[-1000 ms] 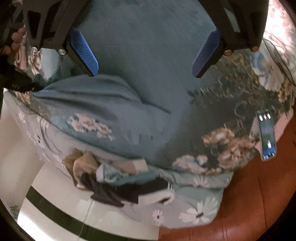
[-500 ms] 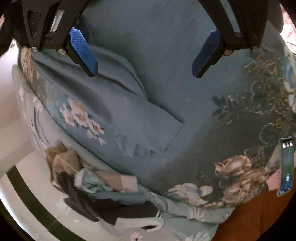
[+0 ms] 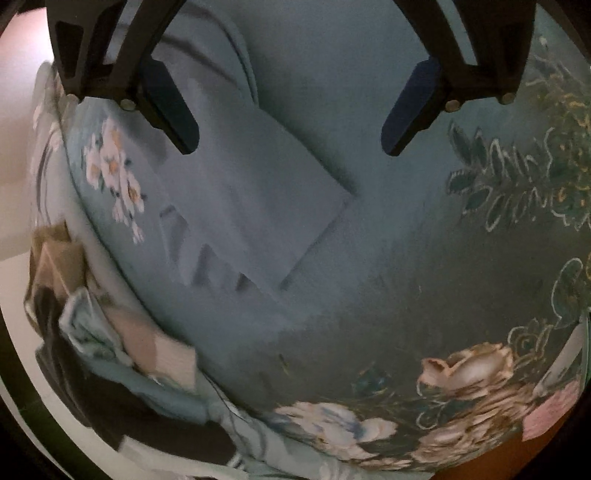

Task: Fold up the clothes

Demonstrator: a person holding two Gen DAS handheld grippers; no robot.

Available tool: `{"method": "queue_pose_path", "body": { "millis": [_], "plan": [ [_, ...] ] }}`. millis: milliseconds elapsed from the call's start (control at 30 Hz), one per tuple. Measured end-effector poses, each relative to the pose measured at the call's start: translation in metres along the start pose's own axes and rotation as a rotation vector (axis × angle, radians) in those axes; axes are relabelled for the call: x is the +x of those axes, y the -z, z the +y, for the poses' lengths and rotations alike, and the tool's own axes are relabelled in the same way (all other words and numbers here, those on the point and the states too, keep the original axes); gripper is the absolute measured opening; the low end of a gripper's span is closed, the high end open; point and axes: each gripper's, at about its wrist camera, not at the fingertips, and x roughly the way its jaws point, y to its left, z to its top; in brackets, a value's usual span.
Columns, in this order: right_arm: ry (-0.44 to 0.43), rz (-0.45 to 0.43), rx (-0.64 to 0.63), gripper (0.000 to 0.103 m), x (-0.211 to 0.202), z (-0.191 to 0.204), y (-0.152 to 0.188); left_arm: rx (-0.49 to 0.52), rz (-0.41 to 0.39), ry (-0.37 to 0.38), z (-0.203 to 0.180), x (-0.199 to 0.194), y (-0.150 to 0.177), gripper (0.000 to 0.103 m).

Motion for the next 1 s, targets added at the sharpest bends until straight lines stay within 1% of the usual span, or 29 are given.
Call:
{"method": "queue_pose_path", "body": {
  "millis": [67, 133, 167, 200, 233, 267, 333, 400, 433, 500, 567, 633, 700, 800, 833, 867, 967, 1000],
  "plan": [
    [0.006, 0.011, -0.003, 0.014, 0.004, 0.001, 0.000, -0.013, 0.017, 0.000, 0.001, 0.007, -0.003, 0.088],
    [0.019, 0.019, -0.011, 0.014, 0.007, 0.003, 0.001, -0.025, 0.036, 0.014, 0.000, 0.013, -0.004, 0.076],
    [0.025, 0.023, -0.018, 0.014, 0.009, 0.004, 0.001, -0.031, 0.042, 0.023, 0.000, 0.016, -0.003, 0.075],
    [0.029, 0.027, -0.024, 0.014, 0.010, 0.004, 0.001, -0.033, 0.040, 0.031, -0.002, 0.016, -0.003, 0.069],
    [0.032, 0.032, -0.027, 0.014, 0.012, 0.004, 0.001, -0.034, 0.039, 0.044, -0.004, 0.016, -0.003, 0.059],
    [0.034, 0.036, -0.027, 0.014, 0.013, 0.004, 0.001, -0.035, 0.043, 0.057, -0.006, 0.016, -0.003, 0.052],
    [0.038, 0.044, -0.028, 0.014, 0.015, 0.003, 0.001, -0.038, 0.047, 0.081, -0.011, 0.014, -0.003, 0.020],
    [0.043, 0.048, -0.029, 0.014, 0.017, 0.003, 0.002, -0.032, 0.024, 0.096, -0.017, 0.006, -0.004, 0.006],
    [0.045, 0.051, -0.029, 0.014, 0.017, 0.003, 0.002, -0.026, -0.001, 0.105, -0.019, -0.001, -0.005, 0.002],
    [0.043, 0.066, -0.029, 0.016, 0.019, 0.004, 0.003, -0.015, -0.058, 0.148, -0.024, -0.019, -0.009, 0.000],
    [0.040, 0.087, -0.028, 0.022, 0.022, 0.004, 0.004, 0.001, -0.112, 0.195, -0.030, -0.041, -0.015, 0.000],
    [0.039, 0.098, -0.031, 0.023, 0.022, 0.005, 0.005, 0.030, -0.156, 0.231, -0.037, -0.063, -0.024, 0.000],
    [0.040, 0.088, -0.040, 0.023, 0.019, 0.007, 0.006, 0.072, -0.187, 0.237, -0.042, -0.082, -0.030, 0.000],
    [0.039, 0.073, -0.042, 0.023, 0.015, 0.009, 0.007, 0.118, -0.205, 0.214, -0.039, -0.094, -0.028, 0.000],
    [0.038, 0.070, -0.040, 0.023, 0.014, 0.009, 0.007, 0.125, -0.202, 0.205, -0.036, -0.095, -0.026, 0.000],
    [0.038, 0.068, -0.037, 0.023, 0.013, 0.009, 0.008, 0.118, -0.181, 0.199, -0.032, -0.092, -0.022, 0.000],
    [0.032, 0.067, -0.029, 0.023, 0.011, 0.008, 0.008, 0.049, -0.057, 0.190, -0.014, -0.063, -0.015, 0.001],
    [0.031, 0.067, -0.028, 0.023, 0.011, 0.008, 0.008, 0.026, -0.038, 0.185, -0.008, -0.055, -0.011, 0.001]
  ]
}}
